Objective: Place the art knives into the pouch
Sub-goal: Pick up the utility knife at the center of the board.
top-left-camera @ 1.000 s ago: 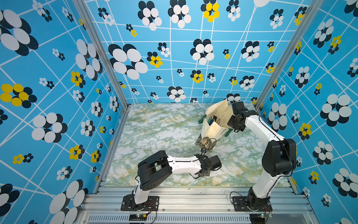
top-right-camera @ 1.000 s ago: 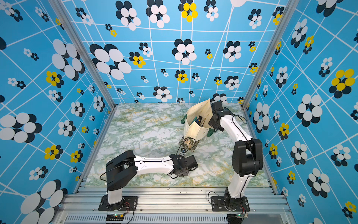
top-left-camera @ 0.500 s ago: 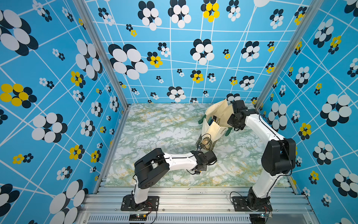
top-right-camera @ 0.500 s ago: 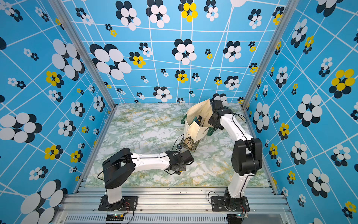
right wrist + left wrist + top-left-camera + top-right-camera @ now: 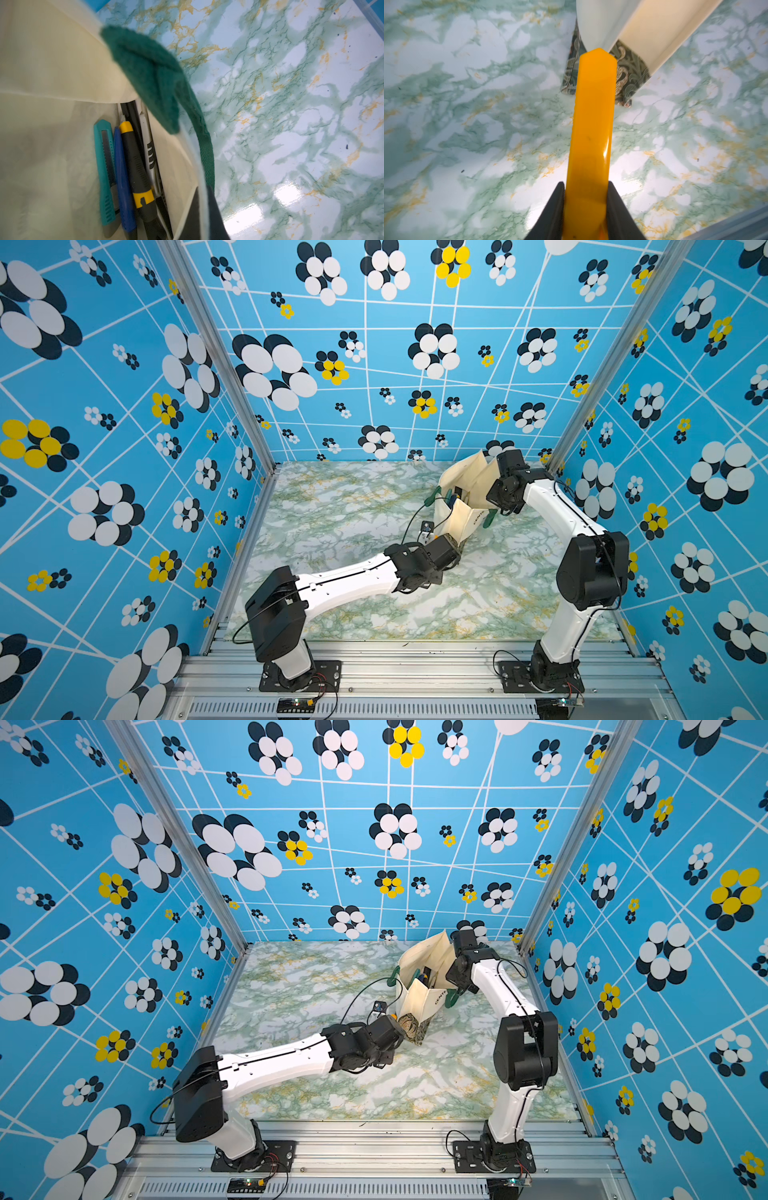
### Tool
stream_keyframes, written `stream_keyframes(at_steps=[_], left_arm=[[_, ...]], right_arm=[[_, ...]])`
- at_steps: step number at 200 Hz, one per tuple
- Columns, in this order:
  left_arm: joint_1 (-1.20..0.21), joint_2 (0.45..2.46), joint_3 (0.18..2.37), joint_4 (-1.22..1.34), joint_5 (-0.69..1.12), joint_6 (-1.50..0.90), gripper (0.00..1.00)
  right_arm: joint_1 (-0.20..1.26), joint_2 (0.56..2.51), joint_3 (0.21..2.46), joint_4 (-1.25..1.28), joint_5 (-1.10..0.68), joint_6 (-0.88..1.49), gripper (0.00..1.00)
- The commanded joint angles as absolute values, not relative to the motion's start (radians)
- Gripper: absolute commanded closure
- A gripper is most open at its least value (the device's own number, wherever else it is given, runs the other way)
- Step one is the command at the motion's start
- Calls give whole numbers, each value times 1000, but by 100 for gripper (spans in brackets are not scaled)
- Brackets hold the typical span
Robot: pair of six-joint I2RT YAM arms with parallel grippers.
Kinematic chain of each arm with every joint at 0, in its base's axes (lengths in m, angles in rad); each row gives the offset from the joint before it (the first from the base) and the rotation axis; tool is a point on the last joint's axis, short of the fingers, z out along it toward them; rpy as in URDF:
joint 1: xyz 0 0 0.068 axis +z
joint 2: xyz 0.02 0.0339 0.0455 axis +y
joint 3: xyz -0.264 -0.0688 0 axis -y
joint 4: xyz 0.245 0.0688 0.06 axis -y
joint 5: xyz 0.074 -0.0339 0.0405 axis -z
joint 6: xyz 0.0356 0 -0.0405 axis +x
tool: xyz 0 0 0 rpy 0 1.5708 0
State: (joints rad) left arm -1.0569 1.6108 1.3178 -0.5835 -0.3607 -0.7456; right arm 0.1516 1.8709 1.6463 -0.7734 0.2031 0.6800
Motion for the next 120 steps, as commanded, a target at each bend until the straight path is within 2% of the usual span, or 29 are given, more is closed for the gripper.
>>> stream_keyframes(at_steps=[1, 37, 79, 120], left_arm=[[-1016, 1572, 1406, -645, -425, -631, 76], [-933, 1663, 1650, -597, -379, -466, 76], [-890, 1927, 2040, -560, -300, -320, 76], [-839, 2151, 2346, -589, -247, -299, 76]], right_arm=[[147, 1904, 1689, -771, 179, 655, 100], [147, 1902, 1709, -771, 93, 586, 100], [147, 1864, 1635, -738, 32, 571, 100], [147, 1805, 1553, -732, -1, 519, 100]])
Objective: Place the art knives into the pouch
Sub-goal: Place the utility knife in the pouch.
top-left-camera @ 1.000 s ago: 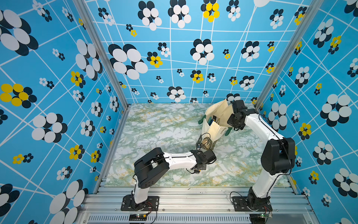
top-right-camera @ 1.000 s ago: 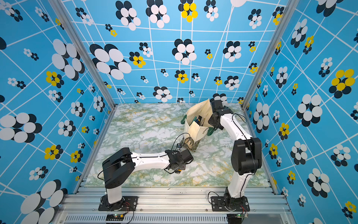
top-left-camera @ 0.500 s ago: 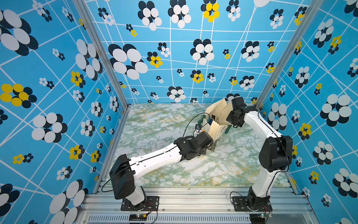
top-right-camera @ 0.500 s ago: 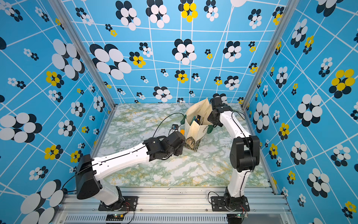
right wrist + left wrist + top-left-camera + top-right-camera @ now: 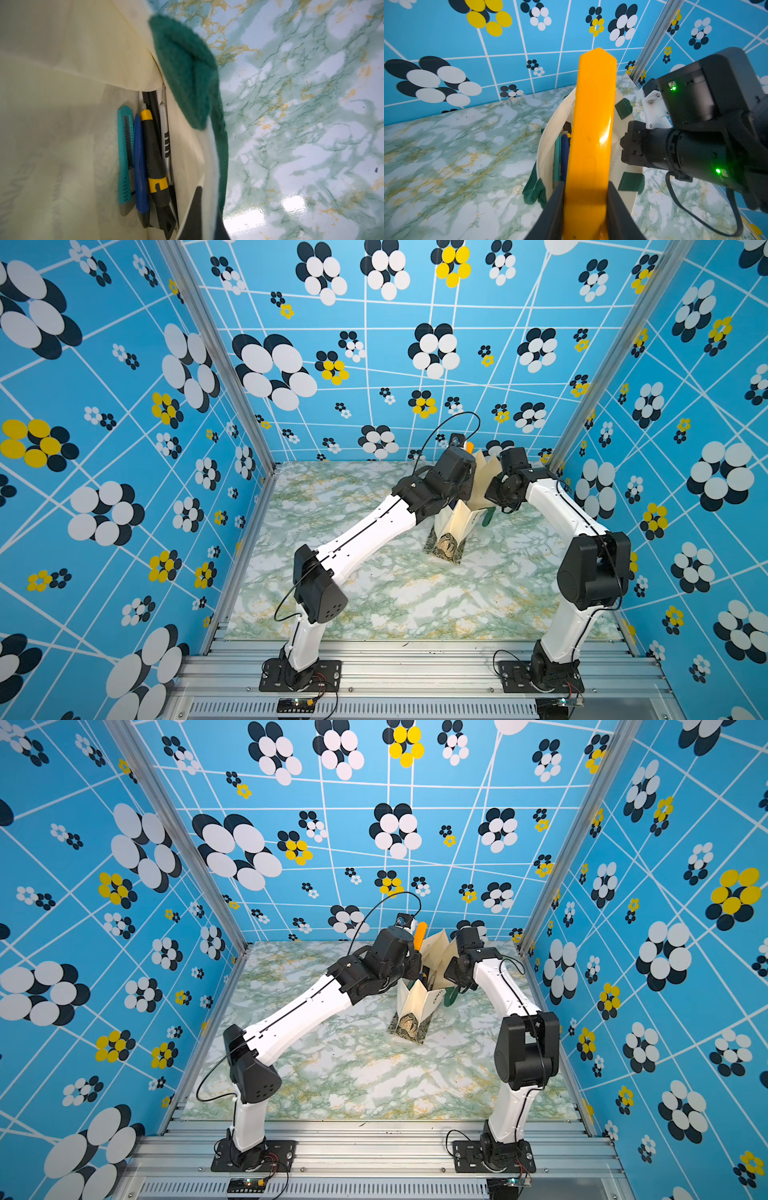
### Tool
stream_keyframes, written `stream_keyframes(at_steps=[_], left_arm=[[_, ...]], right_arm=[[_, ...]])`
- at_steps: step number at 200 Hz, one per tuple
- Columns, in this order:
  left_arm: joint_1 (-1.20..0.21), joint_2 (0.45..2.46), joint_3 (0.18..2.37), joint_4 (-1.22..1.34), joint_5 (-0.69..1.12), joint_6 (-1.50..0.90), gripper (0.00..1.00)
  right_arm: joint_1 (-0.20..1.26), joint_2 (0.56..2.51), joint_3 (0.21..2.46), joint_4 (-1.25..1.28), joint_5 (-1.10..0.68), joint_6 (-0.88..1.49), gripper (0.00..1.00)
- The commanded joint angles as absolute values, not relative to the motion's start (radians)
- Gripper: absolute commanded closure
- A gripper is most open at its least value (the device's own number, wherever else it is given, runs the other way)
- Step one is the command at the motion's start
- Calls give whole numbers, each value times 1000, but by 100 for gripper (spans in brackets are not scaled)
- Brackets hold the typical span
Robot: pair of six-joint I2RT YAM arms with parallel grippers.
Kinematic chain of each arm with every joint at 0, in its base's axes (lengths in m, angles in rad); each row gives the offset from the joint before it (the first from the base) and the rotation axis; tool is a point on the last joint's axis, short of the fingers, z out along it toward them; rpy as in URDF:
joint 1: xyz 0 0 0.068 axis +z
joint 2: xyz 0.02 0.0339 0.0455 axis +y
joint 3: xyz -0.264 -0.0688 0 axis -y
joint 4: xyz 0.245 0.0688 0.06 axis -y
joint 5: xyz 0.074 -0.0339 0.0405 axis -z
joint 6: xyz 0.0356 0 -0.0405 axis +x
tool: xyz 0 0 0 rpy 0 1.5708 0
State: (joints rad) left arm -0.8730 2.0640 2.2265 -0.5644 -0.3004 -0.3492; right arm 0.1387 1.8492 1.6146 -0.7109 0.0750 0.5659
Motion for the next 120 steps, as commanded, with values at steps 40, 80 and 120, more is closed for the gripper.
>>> stream_keyframes(at_steps=[40, 80, 120], left_arm=[[-802, 2239, 2438, -606, -200, -323, 76], [-793, 2272, 2437, -603, -178, -313, 76], [-763, 2285, 2447, -594, -104, -314, 76]], right_arm=[[147, 1728, 1475, -708, -31, 510, 100], [147, 1688, 1425, -689, -59, 523, 100], [147, 1668, 1405, -685, -38, 568, 100]])
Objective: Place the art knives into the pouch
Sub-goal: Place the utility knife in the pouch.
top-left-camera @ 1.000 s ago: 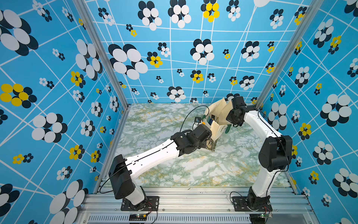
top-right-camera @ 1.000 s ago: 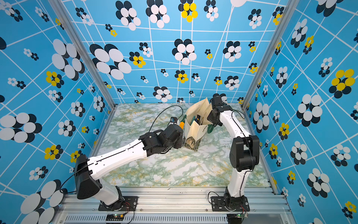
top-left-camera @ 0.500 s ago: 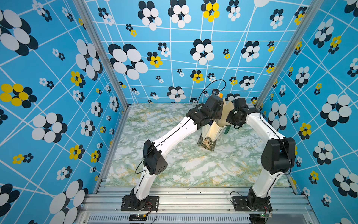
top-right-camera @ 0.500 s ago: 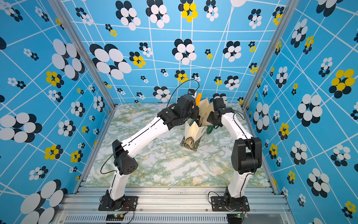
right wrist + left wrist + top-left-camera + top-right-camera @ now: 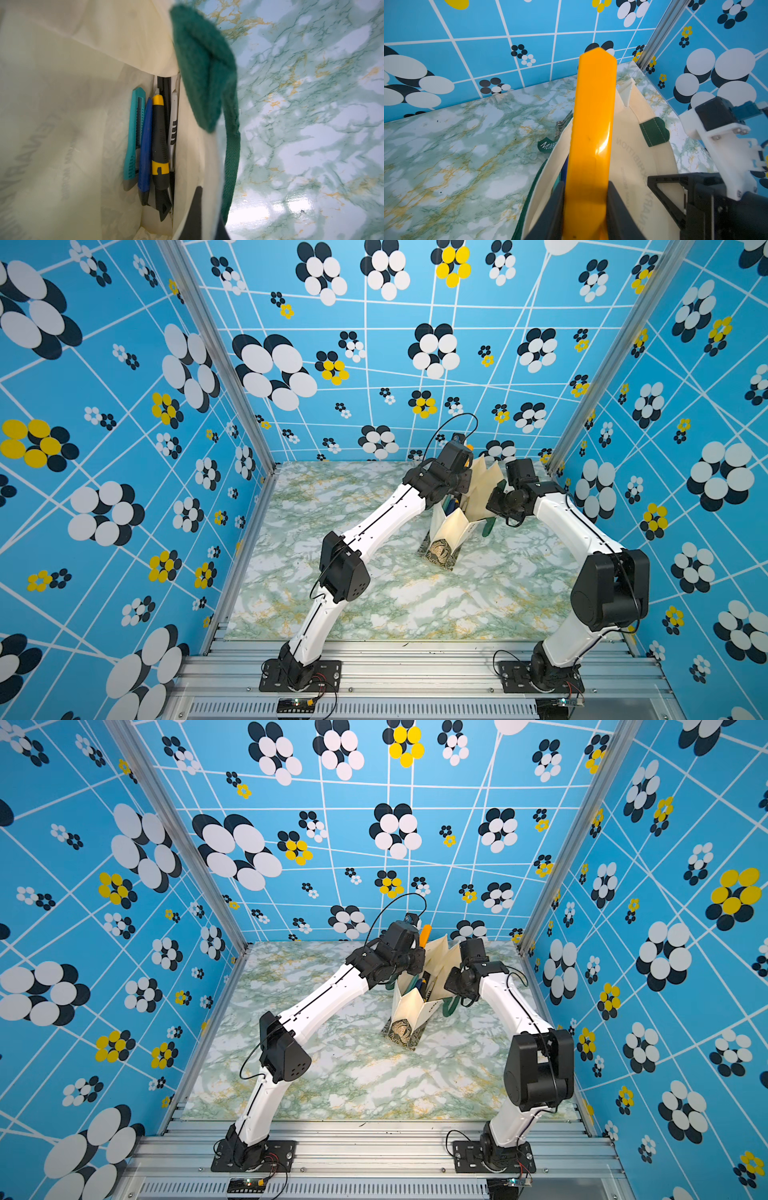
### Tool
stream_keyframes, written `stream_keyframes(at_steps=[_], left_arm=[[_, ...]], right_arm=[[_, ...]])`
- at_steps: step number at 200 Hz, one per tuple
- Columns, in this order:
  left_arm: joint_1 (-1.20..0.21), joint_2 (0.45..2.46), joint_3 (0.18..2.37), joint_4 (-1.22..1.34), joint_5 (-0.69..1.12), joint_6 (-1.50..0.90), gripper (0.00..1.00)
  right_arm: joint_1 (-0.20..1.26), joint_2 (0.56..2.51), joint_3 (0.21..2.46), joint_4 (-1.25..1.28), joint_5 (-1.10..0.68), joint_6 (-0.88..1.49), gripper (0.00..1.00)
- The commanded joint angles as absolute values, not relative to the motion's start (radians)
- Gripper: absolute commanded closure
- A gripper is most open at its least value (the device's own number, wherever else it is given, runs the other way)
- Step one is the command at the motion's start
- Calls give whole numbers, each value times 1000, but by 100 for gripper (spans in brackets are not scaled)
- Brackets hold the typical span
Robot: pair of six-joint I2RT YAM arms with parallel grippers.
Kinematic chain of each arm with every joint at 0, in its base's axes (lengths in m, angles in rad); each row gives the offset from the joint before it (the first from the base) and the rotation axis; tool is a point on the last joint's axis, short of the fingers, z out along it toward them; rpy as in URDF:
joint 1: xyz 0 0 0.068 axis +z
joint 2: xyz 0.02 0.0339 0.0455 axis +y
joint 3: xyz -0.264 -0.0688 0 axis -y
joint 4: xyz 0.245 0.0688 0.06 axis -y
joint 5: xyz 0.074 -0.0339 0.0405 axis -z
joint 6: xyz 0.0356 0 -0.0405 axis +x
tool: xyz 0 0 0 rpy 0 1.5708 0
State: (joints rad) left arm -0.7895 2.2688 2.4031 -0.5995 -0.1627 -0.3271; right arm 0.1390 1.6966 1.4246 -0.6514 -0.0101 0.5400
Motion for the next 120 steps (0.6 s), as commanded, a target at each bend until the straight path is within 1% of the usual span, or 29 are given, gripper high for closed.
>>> stream_keyframes(at_steps=[1, 45, 120], left_arm=[[-763, 2285, 2447, -594, -103, -314, 76], [-745, 2291, 2449, -600, -59, -291, 75], [-729, 2306, 2465, -603, -46, -231, 75]], right_arm=[[147, 1668, 1406, -685, -37, 569, 100], [147, 1671, 1406, -698, -17, 608, 100], [149, 1654, 1396, -724, 18, 628, 100]])
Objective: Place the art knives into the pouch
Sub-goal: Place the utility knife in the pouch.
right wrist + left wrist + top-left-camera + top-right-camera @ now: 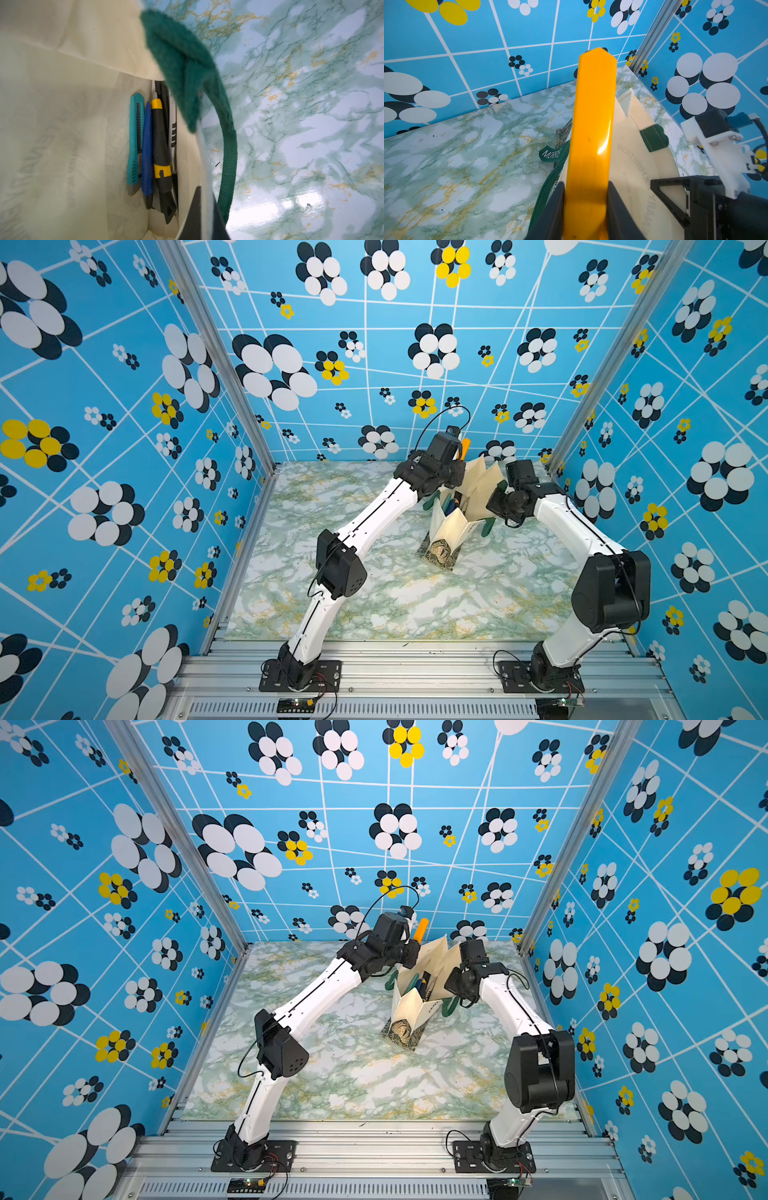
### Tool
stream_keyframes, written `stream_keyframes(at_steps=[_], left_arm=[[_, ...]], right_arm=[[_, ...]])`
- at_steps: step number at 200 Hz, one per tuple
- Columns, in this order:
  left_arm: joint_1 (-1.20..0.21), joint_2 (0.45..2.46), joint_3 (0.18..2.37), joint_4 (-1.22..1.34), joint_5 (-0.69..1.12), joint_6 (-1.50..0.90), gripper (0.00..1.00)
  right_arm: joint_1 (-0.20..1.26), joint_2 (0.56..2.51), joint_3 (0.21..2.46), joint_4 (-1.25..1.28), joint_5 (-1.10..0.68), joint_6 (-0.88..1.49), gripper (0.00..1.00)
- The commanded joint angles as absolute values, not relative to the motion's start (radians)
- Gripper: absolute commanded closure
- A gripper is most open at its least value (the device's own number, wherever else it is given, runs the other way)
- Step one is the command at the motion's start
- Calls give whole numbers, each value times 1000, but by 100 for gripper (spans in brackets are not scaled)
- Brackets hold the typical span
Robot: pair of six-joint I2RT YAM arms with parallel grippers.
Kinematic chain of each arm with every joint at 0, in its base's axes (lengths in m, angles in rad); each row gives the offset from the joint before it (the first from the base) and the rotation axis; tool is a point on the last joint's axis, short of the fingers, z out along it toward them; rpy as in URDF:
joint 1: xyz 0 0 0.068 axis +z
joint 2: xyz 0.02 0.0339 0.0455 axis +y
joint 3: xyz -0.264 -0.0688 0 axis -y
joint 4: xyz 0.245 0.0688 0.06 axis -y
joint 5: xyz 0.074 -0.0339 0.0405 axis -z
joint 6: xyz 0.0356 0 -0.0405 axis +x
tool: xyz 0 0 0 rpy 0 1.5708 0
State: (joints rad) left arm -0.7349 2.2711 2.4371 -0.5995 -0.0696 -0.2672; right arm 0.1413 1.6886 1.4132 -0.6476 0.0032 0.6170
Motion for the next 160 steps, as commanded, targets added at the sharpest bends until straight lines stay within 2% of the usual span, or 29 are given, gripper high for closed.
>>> stream_keyframes(at_steps=[1, 61, 100, 112, 138, 160], left_arm=[[-729, 2306, 2465, -603, -44, -230, 75], [-734, 2311, 2441, -616, -5, -205, 75], [-736, 2312, 2434, -626, 0, -190, 67], [-734, 2311, 2434, -626, -2, -188, 58], [-729, 2299, 2437, -621, -8, -183, 24], [-720, 2286, 2437, -611, -13, -182, 12]], right_arm=[[148, 1654, 1397, -726, 20, 628, 100], [149, 1658, 1433, -735, 34, 626, 100], [149, 1679, 1465, -738, 42, 622, 100], [149, 1687, 1473, -739, 41, 622, 100], [149, 1701, 1486, -737, 40, 622, 100], [149, 1713, 1496, -736, 38, 621, 100]])
